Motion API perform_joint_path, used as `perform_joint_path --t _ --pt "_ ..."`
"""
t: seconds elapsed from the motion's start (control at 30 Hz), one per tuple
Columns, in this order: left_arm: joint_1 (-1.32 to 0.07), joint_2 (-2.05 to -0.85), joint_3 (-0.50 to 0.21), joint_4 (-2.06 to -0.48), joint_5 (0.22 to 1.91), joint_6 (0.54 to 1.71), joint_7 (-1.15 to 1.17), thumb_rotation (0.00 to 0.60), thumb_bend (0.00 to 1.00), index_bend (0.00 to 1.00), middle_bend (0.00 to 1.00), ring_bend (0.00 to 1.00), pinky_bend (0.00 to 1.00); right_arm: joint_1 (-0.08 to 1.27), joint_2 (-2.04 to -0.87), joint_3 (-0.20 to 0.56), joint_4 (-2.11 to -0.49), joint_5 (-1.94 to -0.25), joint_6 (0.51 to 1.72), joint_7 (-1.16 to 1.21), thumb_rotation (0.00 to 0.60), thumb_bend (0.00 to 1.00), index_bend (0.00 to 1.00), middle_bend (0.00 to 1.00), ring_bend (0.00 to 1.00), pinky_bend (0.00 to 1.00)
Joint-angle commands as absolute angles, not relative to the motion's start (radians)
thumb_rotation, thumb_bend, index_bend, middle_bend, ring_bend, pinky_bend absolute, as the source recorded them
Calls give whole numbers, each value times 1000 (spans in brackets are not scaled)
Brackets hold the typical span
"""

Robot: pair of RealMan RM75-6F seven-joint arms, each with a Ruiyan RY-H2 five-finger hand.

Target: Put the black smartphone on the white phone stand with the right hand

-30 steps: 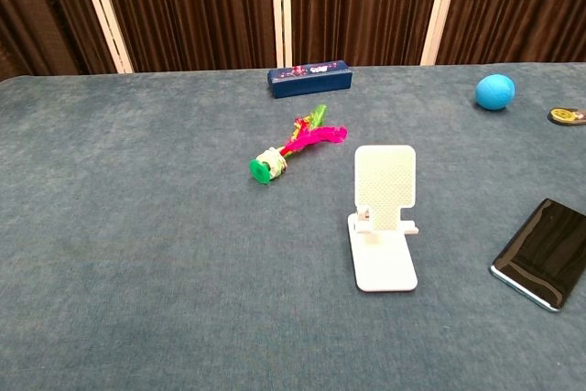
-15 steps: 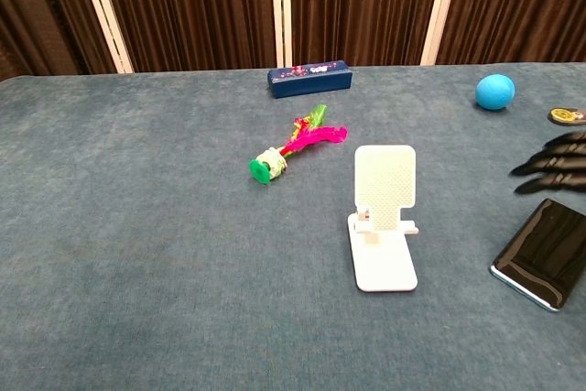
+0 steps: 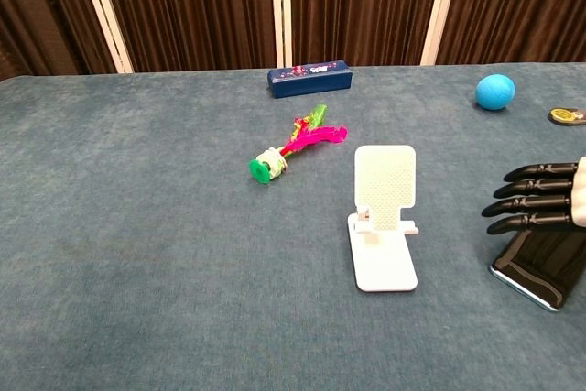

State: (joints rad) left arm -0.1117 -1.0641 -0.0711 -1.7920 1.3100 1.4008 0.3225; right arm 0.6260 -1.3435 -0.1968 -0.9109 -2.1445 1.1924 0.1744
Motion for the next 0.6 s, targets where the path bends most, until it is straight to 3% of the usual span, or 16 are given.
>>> perform_joint_path --t 0.03,0.6 --pt "-115 -1067 -73 -1790 1303 1398 327 600 0 0 0 0 0 642 -1373 -214 -858 -2146 1194 182 600 57 62 123 35 99" --pt "-125 -1081 -71 -1781 1283 1394 350 600 0 0 0 0 0 660 -1461 -292 -704 -2125 1207 253 600 69 113 159 69 97"
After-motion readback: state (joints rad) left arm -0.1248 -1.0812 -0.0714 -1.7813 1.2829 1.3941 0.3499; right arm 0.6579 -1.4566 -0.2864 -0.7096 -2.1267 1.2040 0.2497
